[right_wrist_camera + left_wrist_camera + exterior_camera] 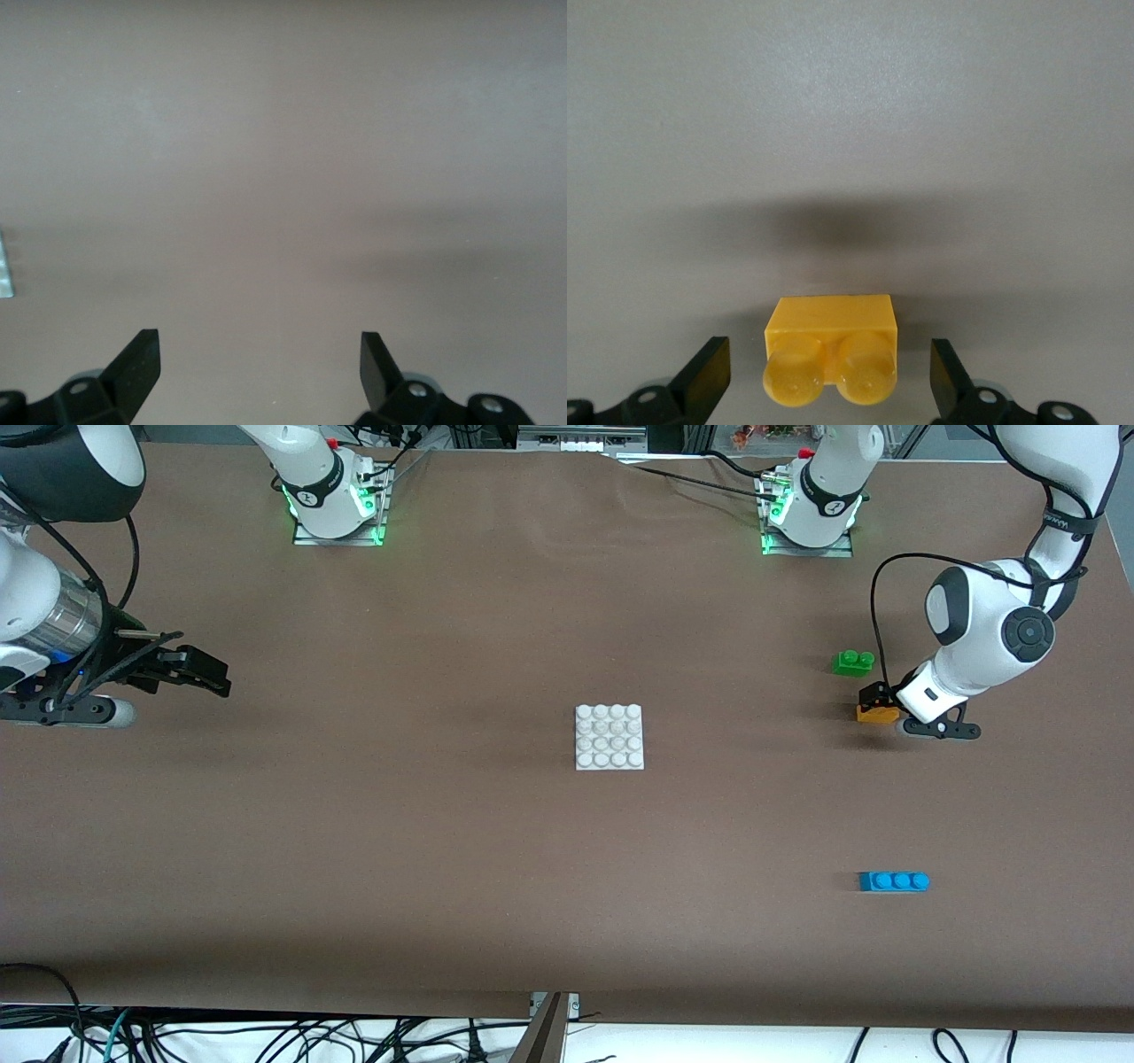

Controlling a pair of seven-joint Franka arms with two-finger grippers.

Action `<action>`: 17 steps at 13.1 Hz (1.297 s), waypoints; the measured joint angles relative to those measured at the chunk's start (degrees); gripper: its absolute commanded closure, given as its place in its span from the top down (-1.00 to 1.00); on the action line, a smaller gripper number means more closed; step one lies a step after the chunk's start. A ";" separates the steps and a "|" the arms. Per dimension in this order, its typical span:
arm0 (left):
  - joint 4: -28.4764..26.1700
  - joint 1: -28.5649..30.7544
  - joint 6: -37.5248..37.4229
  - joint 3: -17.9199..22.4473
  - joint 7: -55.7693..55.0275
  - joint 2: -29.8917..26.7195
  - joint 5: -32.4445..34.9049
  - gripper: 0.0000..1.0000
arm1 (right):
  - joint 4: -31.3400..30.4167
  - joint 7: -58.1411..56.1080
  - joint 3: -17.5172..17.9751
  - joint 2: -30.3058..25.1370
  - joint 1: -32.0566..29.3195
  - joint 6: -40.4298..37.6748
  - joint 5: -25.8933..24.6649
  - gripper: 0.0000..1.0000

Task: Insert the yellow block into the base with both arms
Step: 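Carry the yellow brick with the left gripper over the white plate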

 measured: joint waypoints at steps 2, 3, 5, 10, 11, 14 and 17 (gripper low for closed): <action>-0.07 0.00 0.00 0.00 0.00 0.00 0.00 0.64 | 0.01 0.00 0.00 0.00 0.13 0.00 -0.79 1.00; -0.09 0.00 0.00 -0.02 0.00 0.00 0.00 0.58 | 0.01 0.00 0.00 0.00 0.17 0.01 -0.83 1.00; -0.10 0.00 0.00 -0.04 0.00 0.00 0.00 0.32 | 0.01 0.00 0.01 0.00 0.23 0.02 -0.83 1.00; -0.10 0.00 0.01 -0.12 0.04 -0.08 0.00 -0.08 | 0.01 0.00 0.01 0.00 0.26 0.04 -0.83 1.00; -0.09 0.00 0.01 -0.23 0.04 -0.09 0.00 -0.08 | 0.01 0.00 0.01 0.00 0.26 0.05 -0.83 1.00; 1.48 0.02 -3.85 -1.31 0.03 -1.97 0.00 -0.05 | 0.01 0.00 0.01 0.00 0.26 0.06 -0.84 1.00; 9.67 -0.02 -18.50 -4.13 -1.25 -5.94 0.00 -0.05 | 0.01 0.00 0.00 0.00 0.26 0.07 -0.84 1.00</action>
